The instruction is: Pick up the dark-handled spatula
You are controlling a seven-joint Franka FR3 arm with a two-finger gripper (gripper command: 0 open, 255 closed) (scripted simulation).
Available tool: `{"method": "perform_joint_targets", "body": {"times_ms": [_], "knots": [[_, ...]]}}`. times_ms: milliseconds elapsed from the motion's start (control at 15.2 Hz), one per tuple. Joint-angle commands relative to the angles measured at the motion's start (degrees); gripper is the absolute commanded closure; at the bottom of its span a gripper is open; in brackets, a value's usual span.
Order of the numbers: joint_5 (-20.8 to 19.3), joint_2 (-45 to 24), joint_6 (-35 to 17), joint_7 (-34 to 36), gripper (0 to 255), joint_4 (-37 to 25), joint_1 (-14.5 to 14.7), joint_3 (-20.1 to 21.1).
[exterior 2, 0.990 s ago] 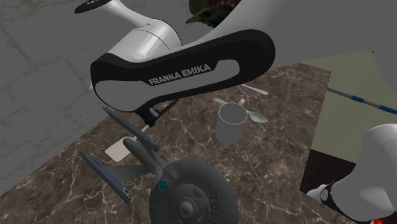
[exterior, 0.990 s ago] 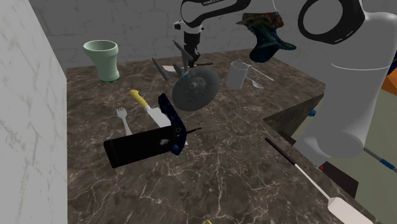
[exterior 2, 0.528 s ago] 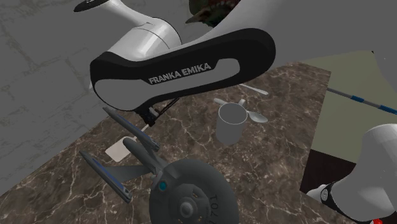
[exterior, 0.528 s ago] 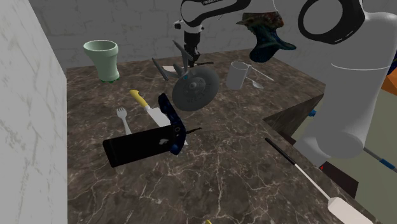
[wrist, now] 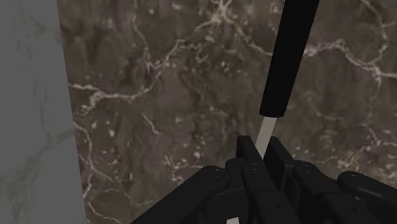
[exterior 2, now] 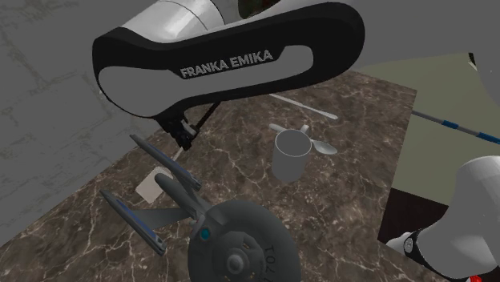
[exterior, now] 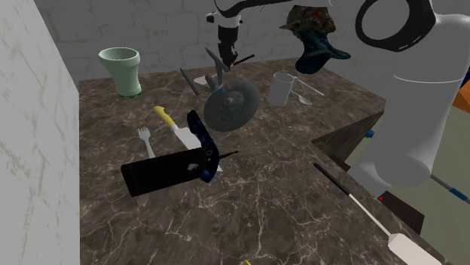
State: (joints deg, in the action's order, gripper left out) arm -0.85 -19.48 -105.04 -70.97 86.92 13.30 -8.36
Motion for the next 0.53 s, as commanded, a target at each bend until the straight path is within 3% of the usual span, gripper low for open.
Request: {"method": "perform_joint_targets", "body": {"times_ms": [0,462], "knots": [[-0.03,0.28,1.46,-0.14,255,-1.17,-0.07,-0.06],[-0.02,0.35,5.39,-0.30,255,-5.03,-0.14,-0.09]]}}
